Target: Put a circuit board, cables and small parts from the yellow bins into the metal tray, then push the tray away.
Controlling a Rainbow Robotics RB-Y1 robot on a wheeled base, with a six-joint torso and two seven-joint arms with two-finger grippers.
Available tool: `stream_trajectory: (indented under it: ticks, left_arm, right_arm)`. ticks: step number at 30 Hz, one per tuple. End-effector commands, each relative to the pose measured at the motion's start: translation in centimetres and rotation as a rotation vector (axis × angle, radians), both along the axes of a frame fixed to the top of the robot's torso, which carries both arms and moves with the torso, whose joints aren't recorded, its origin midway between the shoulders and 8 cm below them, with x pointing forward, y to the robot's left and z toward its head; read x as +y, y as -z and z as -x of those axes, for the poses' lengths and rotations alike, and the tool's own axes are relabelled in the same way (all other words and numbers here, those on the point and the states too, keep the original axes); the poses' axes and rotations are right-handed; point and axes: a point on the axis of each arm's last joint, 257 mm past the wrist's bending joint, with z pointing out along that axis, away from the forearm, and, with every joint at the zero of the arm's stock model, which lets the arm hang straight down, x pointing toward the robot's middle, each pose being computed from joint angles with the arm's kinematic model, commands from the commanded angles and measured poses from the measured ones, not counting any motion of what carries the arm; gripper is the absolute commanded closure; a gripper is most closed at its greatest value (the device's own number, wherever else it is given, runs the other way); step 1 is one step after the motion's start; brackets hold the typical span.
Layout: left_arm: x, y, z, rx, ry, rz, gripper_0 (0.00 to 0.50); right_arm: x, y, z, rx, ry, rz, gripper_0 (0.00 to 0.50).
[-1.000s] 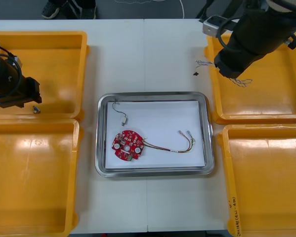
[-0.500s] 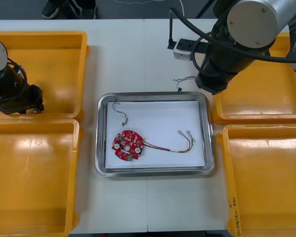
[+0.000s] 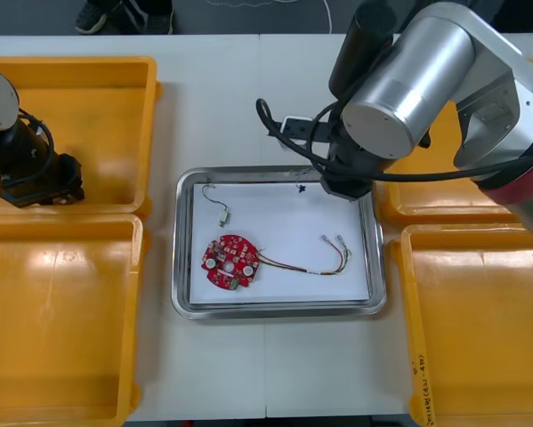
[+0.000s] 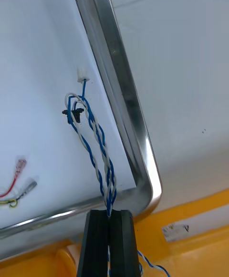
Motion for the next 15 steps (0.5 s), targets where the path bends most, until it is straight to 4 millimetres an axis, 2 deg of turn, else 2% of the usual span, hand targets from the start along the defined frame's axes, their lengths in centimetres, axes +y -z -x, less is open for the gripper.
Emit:
stream_trajectory:
  ticks: [1,10,12,13,14,15]
  left_arm:
    - [-2.1,-2.1,-2.1,-0.058,0.109,-0.021,0.000]
    - [-2.3,-1.5,-2.0,-0.054,0.111,-0.012,0.000]
    - [-2.3,-1.5,-2.0,-0.053,0.112,-0.015,0.082]
    - [-2.2,-1.5,-2.0,-0.051,0.111,-0.014,0.174]
    - [-2.2,-1.6,-2.0,-0.052,0.113,-0.016,0.239]
    - [-2.3,-1.5,-1.9,-0.049,0.113,-0.016,0.383]
  right_arm:
    - [2.2,1.5,0.9,-0.004,-0.078,-0.003,0.500]
    - [3.0,3.6,1.1,-0.016,-0.094,0.001,0.500]
    - [3.3,4.1,1.1,-0.013,-0.100,0.000,0.500]
    - [3.3,4.5,1.0,-0.014,-0.101,0.004,0.500]
    - [3.5,4.6,1.0,-0.017,-0.105,0.007,0.500]
    - [3.6,5.0,1.1,-0.017,-0.106,0.014,0.500]
